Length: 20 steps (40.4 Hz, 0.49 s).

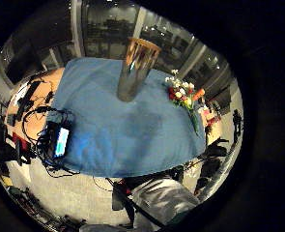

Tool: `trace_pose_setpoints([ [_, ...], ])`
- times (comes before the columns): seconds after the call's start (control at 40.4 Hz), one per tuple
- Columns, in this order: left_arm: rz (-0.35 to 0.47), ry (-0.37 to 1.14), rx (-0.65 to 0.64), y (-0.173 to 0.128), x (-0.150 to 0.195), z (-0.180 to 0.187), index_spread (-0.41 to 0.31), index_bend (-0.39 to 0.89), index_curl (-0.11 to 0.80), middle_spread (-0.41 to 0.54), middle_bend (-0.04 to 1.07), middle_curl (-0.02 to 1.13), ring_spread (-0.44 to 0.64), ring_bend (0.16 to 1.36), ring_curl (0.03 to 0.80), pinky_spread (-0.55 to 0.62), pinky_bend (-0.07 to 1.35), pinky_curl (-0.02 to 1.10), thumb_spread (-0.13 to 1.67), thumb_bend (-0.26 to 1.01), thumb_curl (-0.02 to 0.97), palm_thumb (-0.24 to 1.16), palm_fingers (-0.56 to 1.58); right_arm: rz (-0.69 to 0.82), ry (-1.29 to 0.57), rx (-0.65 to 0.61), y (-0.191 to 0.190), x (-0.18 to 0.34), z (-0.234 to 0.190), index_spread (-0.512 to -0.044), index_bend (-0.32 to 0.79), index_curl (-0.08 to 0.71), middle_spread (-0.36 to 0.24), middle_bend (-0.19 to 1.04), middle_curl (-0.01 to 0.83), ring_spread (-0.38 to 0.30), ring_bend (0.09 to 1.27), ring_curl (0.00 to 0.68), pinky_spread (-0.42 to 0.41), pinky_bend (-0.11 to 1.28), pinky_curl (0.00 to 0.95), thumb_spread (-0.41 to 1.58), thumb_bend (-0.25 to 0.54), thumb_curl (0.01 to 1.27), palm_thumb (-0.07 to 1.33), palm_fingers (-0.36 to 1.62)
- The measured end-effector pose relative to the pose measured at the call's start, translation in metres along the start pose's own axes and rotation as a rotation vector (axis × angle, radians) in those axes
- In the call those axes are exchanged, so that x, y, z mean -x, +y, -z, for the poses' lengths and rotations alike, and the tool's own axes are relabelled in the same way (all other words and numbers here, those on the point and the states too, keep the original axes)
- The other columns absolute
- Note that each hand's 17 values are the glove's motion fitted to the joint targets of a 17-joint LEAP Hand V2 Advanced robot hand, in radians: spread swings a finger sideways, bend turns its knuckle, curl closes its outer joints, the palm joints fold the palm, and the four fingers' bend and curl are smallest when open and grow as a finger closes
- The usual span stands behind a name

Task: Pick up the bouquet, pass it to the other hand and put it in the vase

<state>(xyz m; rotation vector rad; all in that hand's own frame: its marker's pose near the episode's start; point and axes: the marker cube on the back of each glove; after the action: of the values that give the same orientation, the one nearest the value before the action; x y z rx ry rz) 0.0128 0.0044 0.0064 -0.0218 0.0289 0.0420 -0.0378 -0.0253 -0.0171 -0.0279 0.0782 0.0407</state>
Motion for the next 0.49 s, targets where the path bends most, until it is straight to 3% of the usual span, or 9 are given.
trace_pose_setpoints([
  [0.247, -0.037, 0.036, 0.006, -0.005, -0.011, -0.012, 0.079, 0.12, 0.181, 0.357, 0.2, 0.28, 0.4, 0.7, 0.256, 0.42, 0.54, 0.3, 1.03, -0.03, 0.279, 0.2, 0.01, -0.095, -0.029, -0.034, -0.008, -0.013, 0.015, -0.292, 0.1, 0.182, 0.039, 0.22, 0.285, 0.103, 0.55, 0.275, 0.231, 0.59, 0.334, 1.09, -0.022, 0.21, 0.11, 0.22],
  [0.495, -0.067, 0.059, 0.013, -0.009, -0.016, -0.025, 0.079, 0.12, 0.185, 0.357, 0.22, 0.3, 0.4, 0.71, 0.261, 0.42, 0.54, 0.31, 1.03, -0.03, 0.286, 0.18, 0.01, -0.18, -0.018, -0.043, -0.027, -0.025, 0.0, -0.3, 0.11, 0.183, 0.018, 0.22, 0.309, 0.098, 0.55, 0.284, 0.234, 0.58, 0.337, 1.08, -0.021, 0.22, 0.11, 0.21],
])
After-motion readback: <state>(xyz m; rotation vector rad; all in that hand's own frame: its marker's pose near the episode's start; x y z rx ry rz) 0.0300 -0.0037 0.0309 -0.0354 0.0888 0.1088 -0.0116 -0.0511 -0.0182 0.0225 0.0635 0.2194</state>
